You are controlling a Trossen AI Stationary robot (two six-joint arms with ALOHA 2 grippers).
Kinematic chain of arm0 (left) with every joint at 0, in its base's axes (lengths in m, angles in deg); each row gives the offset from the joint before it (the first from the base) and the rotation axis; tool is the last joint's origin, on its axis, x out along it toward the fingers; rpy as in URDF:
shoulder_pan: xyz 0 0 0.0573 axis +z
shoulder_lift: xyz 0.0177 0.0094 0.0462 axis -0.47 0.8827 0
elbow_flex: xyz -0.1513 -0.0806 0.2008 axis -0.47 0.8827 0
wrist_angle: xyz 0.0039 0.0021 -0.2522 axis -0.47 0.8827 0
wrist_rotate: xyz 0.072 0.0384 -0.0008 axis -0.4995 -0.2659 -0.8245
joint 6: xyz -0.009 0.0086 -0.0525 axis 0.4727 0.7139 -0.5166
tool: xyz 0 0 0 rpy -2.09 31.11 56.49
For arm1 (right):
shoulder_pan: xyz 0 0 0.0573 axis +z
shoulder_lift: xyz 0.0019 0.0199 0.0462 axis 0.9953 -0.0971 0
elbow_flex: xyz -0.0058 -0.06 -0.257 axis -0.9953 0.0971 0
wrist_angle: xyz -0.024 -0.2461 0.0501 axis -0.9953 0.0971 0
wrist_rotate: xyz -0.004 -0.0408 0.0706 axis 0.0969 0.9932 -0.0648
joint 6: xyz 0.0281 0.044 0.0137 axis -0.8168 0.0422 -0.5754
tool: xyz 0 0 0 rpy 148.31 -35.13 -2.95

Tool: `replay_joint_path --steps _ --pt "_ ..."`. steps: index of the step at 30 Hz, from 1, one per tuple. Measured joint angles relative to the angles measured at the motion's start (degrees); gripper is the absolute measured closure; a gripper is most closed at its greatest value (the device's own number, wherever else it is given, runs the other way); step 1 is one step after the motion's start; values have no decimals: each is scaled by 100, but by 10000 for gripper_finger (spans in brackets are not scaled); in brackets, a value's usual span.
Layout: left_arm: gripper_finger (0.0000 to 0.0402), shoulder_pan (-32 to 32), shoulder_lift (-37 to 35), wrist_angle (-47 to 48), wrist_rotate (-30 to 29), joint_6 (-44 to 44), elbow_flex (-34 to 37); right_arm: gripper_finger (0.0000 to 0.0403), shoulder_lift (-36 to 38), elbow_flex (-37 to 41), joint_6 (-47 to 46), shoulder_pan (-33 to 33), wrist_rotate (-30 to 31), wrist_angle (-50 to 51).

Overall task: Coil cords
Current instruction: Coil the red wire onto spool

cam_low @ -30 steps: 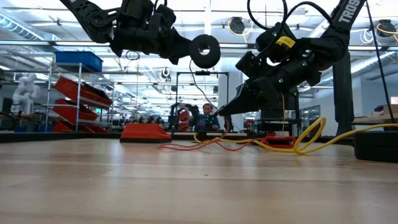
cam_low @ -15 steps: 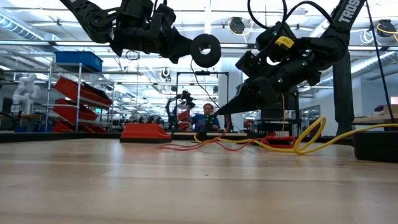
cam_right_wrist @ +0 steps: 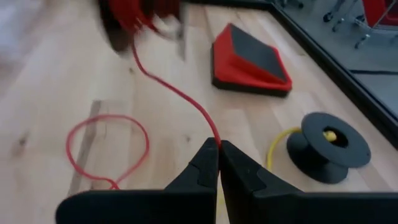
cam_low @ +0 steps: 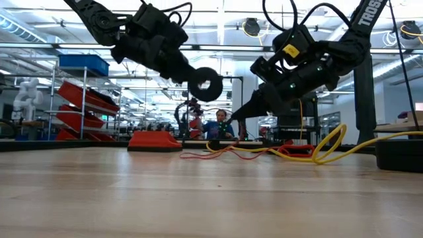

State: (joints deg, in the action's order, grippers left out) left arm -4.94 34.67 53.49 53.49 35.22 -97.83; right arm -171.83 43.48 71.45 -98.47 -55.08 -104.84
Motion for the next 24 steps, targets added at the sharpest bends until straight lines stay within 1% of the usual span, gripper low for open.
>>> replay_joint_path --steps 2,6,7,17,18,21,23,24 --pt "395 1 0 145 -207 176 0 402 0 -1 -59 0 -62 -123" --pt "395 2 2 526 -971 506 0 403 0 -4 -159 4 -288 -378" --pt "395 2 2 612 -1030 564 0 403 0 -4 -177 20 -287 -393" --pt "395 2 4 933 -985 593 0 403 0 -4 -261 27 -222 -588" --pt "395 1 4 919 -1024 593 0 403 0 -4 -260 28 -251 -559" --pt "395 1 3 609 -1390 539 0 403 0 -4 -315 28 -302 -397" --pt "395 9 3 426 -1293 530 0 403 0 -4 -345 28 -263 -182" --pt "395 7 4 346 -1095 470 0 403 0 -4 -345 28 -188 -78"
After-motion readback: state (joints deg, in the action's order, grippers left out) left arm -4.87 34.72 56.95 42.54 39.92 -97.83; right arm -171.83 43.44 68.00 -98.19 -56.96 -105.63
